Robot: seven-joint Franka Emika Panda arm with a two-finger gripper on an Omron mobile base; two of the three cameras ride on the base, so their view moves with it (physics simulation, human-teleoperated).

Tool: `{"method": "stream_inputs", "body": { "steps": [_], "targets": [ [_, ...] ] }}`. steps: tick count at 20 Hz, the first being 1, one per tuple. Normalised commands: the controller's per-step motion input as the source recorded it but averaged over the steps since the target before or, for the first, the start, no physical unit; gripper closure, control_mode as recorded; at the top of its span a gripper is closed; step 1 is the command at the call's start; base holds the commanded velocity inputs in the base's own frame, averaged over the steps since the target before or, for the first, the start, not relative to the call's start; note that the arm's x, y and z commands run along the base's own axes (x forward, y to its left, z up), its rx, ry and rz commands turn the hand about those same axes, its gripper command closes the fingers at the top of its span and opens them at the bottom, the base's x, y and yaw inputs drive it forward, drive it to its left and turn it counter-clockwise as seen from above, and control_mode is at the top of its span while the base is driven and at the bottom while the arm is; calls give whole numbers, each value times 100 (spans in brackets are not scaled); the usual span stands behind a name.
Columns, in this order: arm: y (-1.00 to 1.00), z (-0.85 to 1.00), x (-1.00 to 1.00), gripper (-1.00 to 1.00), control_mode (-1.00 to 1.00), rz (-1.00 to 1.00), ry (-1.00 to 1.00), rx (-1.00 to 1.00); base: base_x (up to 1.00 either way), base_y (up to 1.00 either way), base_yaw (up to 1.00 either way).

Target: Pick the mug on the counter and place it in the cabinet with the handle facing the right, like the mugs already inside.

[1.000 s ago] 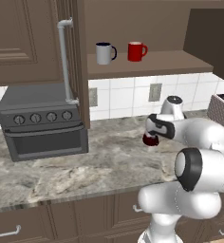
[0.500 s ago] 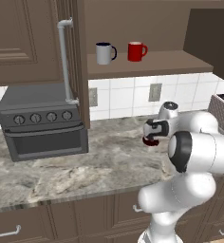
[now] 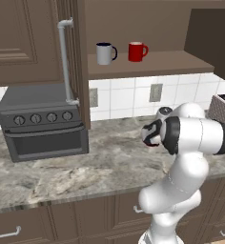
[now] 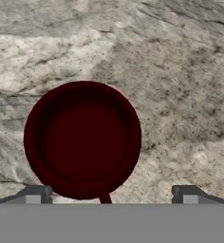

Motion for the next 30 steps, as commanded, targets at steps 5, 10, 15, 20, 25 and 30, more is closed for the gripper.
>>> {"method": "stream_inputs", "body": {
  "steps": [5,10,15,20,25,30],
  "targets": [
    [0,-20,26,-100,-100,-3,-4,0,0,0,0],
    [0,-23,13,100,-100,-4,-3,0,0,0,0],
    [0,-18,13,100,-100,-4,-3,0,0,0,0],
    [1,-7,2,100,-100,-4,-4,0,0,0,0],
    [6,15,-24,100,-100,-7,-6,0,0,0,0],
    [12,36,-32,100,-100,-3,-12,0,0,0,0]
  ]
}}
